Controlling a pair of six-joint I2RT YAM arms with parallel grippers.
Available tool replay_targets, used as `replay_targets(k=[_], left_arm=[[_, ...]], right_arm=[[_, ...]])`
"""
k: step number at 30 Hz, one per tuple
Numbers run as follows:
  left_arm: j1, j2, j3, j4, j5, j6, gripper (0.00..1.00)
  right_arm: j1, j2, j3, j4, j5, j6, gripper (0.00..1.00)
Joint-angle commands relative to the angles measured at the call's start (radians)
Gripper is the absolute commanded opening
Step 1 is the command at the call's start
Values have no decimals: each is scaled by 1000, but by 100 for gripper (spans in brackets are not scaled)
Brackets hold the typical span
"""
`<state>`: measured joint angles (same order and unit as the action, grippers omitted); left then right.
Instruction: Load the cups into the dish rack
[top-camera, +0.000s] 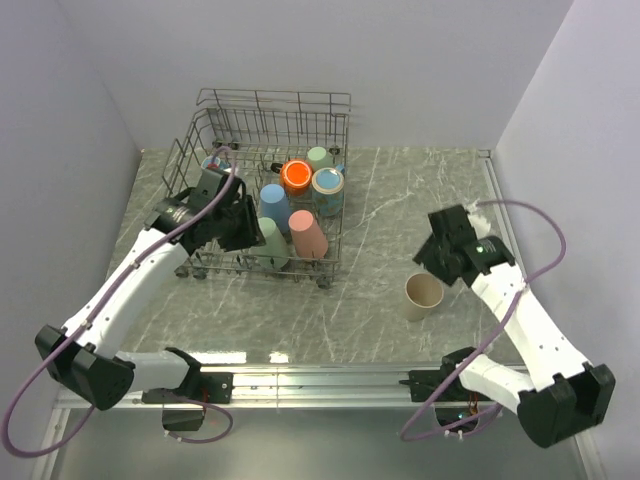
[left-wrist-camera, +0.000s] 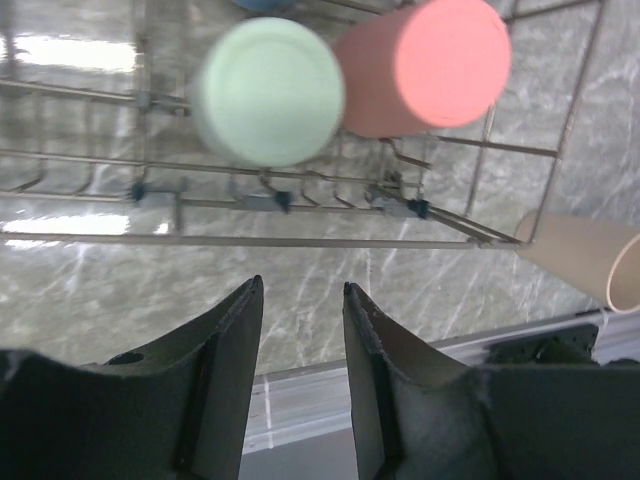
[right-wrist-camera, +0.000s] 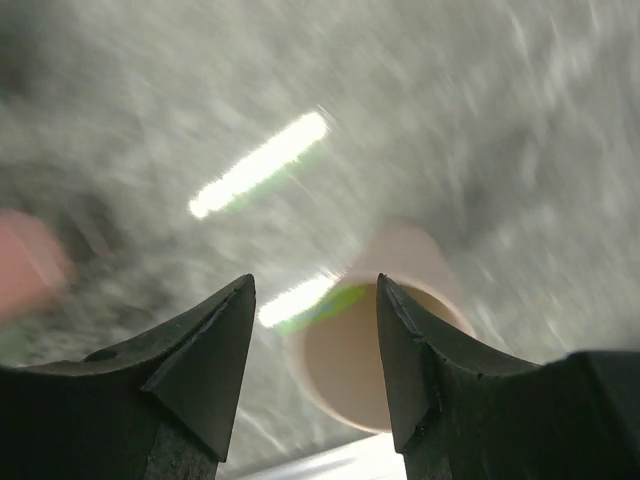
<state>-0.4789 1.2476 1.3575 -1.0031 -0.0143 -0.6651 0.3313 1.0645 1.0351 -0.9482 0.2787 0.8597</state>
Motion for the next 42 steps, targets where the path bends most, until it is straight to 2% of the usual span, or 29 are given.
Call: replay_targets(k=[1,12,20,24,26,27,28,30,34,37,39,40,42], left_arm=[[-39,18,55,60,36,18,43],[-69,0,39,60,24,12,42],[-67,-30,2,54,16,-8,41],[-69,-28,5,54,17,-16,41],[-67,-27,-1,60,17,-18,41],[-69,-28,-3,64,17,-19,41],[-67,-25,-6,67,17,-22,41],[-69,-22,-11,77,17,-25,41],[-67,-5,8,84,17,-11,41],[-61,9,41,103,25,-5,48],[-14,7,51,135,91,-17,52],[11,6,45,173,188,-31,56],[66,4,35,219,275,-82,60]], right_arm=[[-24,-116,-56,-18,-68,67,59],[-26,-118,-187,80,-156,79,56],[-21,3,-233,184,-203,36,54],[-18,37,-208,184,-196,19,52],[-18,43,-201,177,-188,6,39],[-20,52,-192,174,-188,1,23],[-20,57,-184,170,-196,-5,14],[-21,68,-161,157,-200,-21,0],[-20,75,-64,120,-191,-37,0],[-18,95,106,78,-190,-48,0],[-20,126,256,95,-244,-54,0],[-18,135,299,123,-275,-59,0],[-20,170,402,231,-419,-53,0]])
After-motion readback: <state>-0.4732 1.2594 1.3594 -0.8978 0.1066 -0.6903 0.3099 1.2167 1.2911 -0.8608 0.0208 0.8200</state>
